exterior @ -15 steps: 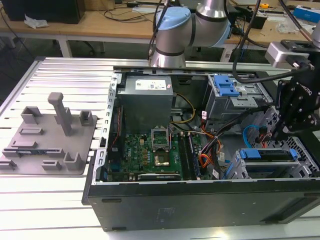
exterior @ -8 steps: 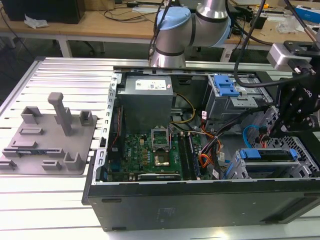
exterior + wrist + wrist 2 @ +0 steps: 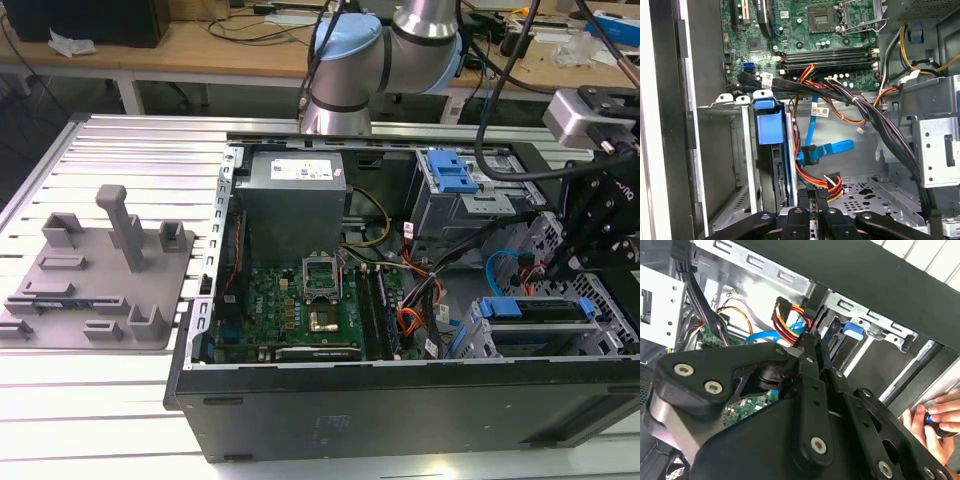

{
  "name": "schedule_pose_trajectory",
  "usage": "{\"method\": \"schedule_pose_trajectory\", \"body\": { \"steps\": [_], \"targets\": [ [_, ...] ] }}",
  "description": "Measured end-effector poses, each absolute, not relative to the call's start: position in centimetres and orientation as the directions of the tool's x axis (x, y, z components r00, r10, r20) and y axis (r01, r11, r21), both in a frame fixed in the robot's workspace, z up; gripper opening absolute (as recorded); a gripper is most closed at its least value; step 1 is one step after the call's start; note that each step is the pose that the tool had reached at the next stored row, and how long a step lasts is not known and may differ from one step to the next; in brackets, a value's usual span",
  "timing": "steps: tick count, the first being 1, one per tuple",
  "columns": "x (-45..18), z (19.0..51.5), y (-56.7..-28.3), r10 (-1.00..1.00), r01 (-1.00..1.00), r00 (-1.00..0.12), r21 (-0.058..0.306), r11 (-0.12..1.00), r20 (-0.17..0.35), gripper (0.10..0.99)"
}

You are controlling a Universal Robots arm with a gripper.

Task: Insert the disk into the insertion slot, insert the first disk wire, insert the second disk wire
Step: 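Insert the first disk wire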

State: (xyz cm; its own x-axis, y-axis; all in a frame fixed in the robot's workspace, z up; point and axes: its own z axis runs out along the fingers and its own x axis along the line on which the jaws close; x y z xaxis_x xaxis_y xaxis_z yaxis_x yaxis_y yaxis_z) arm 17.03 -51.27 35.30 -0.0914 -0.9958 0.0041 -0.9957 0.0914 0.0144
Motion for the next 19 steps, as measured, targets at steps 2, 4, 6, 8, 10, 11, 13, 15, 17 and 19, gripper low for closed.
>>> {"method": "schedule_pose_trajectory", "body": {
  "steps": [2, 4, 6, 8, 10, 11, 13, 15, 17, 19],
  "targets": [
    [16.7, 35.3, -51.5, -0.996, -0.996, -0.091, 0.014, 0.091, 0.004, 0.165],
    [16.7, 35.3, -51.8, -0.996, -0.996, -0.091, 0.014, 0.091, 0.004, 0.165],
    [16.7, 35.3, -52.2, -0.996, -0.996, -0.089, 0.014, 0.089, 0.004, 0.165],
    [16.7, 35.3, -52.6, -0.997, -0.997, -0.073, 0.013, 0.073, 0.004, 0.165],
    [16.7, 35.3, -52.7, -0.998, -0.998, -0.065, 0.013, 0.065, 0.004, 0.165],
    [16.7, 35.3, -52.7, -0.998, -0.998, -0.065, 0.013, 0.065, 0.004, 0.165],
    [16.7, 35.3, -52.7, -0.998, -0.998, -0.065, 0.013, 0.065, 0.004, 0.165],
    [16.7, 35.3, -52.7, -0.998, -0.998, -0.065, 0.013, 0.065, 0.004, 0.165],
    [17.0, 35.3, -52.6, -0.997, -0.997, -0.078, 0.013, 0.078, 0.004, 0.165],
    [17.0, 35.3, -52.6, -0.997, -0.997, -0.08, 0.013, 0.08, 0.004, 0.165]
  ]
}}
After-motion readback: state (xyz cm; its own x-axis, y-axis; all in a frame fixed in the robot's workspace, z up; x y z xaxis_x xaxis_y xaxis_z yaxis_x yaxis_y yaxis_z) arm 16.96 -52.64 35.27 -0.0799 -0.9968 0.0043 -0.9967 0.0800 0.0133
